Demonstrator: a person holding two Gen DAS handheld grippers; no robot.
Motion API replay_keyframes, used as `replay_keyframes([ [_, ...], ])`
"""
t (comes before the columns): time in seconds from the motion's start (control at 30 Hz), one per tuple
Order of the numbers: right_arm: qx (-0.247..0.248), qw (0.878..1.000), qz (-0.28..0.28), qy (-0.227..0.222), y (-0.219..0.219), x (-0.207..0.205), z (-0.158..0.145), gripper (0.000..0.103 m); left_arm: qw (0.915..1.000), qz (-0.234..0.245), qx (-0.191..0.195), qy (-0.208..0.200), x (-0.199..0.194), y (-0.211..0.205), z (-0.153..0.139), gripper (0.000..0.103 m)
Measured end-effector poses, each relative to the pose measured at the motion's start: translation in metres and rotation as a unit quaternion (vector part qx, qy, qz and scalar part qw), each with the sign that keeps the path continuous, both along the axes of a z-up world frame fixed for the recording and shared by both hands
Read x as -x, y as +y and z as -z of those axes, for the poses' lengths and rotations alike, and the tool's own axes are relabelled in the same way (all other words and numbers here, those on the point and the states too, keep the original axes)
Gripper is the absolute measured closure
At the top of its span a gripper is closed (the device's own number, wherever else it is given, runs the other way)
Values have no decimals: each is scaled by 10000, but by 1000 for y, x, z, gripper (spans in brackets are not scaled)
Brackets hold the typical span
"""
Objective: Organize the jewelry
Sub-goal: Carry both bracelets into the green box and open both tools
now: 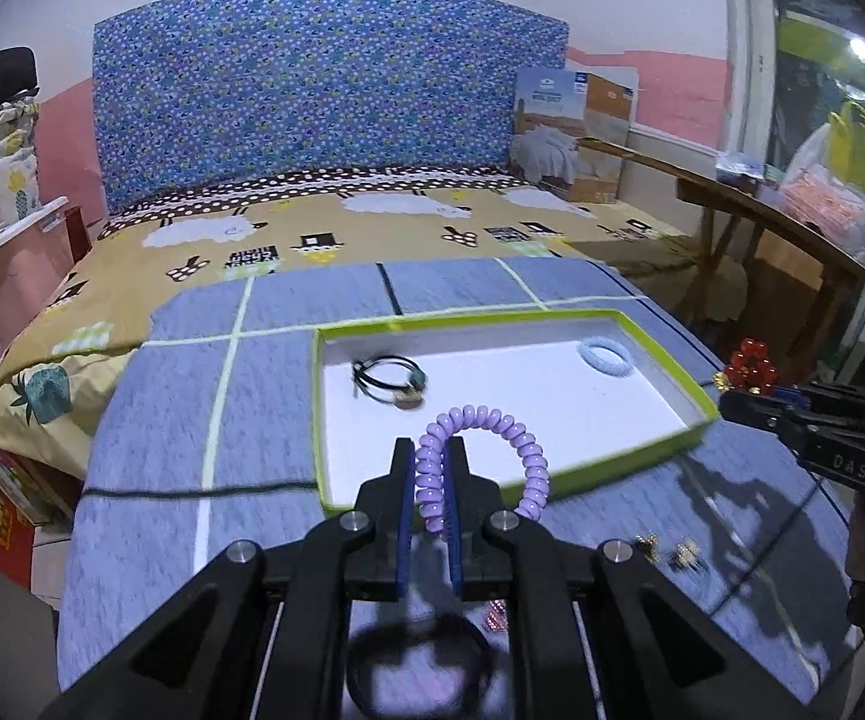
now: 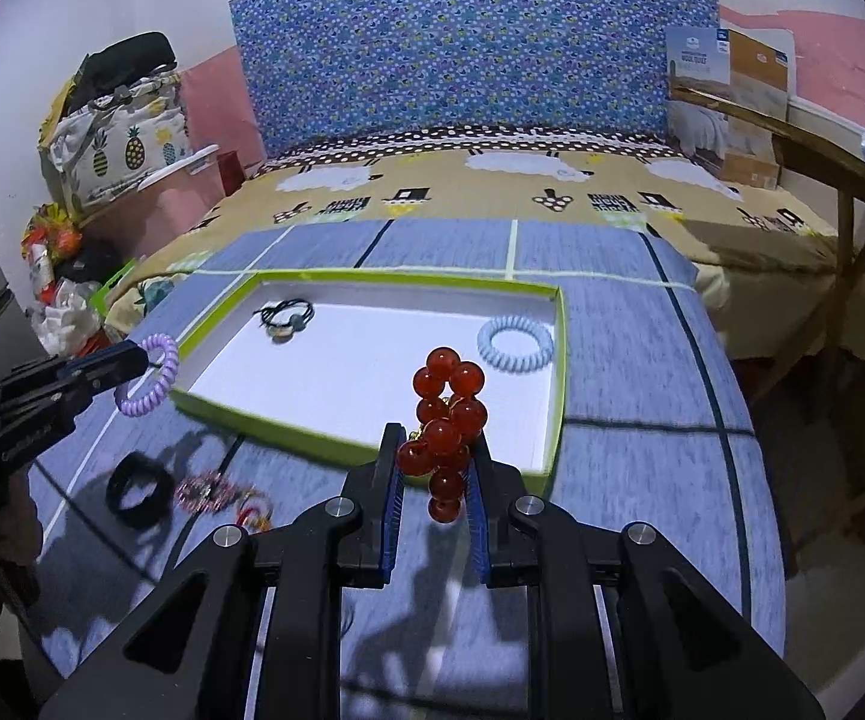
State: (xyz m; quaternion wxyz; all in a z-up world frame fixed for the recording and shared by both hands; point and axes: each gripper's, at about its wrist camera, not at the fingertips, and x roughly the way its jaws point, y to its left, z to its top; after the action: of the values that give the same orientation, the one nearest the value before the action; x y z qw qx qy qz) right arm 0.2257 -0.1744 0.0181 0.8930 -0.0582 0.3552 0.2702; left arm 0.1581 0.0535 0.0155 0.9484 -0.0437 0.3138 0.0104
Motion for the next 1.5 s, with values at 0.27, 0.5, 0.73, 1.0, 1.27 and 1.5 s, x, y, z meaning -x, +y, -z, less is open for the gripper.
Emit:
replay_keyframes([
  [0.27,125,9998,22,150,11,-40,11,84,9998,-163,-73,84,-31,16,7,94],
  [0.5,275,9987,49,429,19,-65,32,84,9990,-179,-67,397,-54,19,23,94],
  [0.73,486,9967,115,643,20,-79,45,84,9972,-174,-126,710,-66,17,38,93],
  [1.0,676,9957,20,631,27,-79,46,75,9968,-153,-50,782,-70,17,41,93],
  [1.27,664,9964,75,519,25,-75,41,64,9965,-126,-46,827,-71,18,40,92],
  [1.5,513,9979,138,384,19,-65,30,64,9974,-111,84,705,-62,21,33,84],
])
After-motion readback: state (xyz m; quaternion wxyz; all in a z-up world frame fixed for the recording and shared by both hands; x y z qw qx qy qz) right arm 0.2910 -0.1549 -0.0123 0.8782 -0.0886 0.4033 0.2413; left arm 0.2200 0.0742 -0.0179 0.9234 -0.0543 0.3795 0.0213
